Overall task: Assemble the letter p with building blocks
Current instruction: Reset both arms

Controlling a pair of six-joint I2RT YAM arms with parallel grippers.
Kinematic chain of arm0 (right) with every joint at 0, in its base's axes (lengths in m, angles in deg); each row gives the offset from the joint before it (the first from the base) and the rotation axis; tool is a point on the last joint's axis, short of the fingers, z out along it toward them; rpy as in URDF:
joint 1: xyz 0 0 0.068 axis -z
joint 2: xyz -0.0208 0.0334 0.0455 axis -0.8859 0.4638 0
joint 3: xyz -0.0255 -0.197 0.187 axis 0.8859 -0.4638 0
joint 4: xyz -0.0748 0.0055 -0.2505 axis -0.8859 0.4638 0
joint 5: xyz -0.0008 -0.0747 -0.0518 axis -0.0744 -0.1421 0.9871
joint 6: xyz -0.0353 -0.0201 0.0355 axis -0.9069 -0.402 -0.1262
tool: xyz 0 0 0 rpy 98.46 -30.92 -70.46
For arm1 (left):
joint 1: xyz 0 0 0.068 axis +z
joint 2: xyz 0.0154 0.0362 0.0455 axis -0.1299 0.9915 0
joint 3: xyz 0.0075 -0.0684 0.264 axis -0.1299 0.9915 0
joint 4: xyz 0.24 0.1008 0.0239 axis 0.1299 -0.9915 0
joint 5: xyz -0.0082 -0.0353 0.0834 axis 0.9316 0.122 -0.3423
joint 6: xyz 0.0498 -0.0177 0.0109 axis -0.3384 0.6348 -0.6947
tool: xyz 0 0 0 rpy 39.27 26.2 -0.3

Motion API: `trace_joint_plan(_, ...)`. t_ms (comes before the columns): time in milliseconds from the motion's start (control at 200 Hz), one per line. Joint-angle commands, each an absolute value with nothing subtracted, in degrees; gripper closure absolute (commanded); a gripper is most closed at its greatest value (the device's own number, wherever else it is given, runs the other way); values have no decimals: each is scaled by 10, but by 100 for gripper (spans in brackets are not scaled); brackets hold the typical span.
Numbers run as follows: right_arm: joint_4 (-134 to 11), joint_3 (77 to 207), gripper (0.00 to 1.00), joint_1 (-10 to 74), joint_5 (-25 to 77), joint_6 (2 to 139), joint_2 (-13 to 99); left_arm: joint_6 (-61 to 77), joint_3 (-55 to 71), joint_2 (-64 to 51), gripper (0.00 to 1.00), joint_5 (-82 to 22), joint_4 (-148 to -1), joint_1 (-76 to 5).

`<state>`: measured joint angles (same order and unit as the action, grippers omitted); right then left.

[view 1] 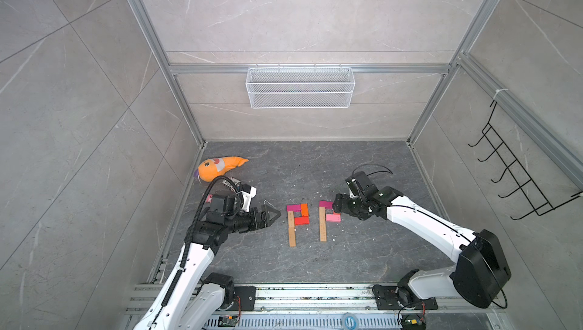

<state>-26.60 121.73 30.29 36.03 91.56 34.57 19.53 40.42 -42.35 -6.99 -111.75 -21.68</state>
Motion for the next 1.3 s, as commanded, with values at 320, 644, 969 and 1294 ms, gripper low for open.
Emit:
trace_joint_plan(320, -416, 1109, 0, 358, 312, 854, 230, 273, 441, -441, 2, -108, -966, -215)
trace_joint_plan(644, -490, 1098, 0, 392, 363, 854, 193, 299, 435, -429, 1, -230, -912, -215)
trace_joint_plan(969, -488, 1099, 0, 428, 585, 823, 154, 304, 461, -423, 0, -530, -894, -216)
trace_joint_plan(1294, -913, 847, 0, 468, 688, 718, 70, 174, 501, -346, 0, -805, -844, -216)
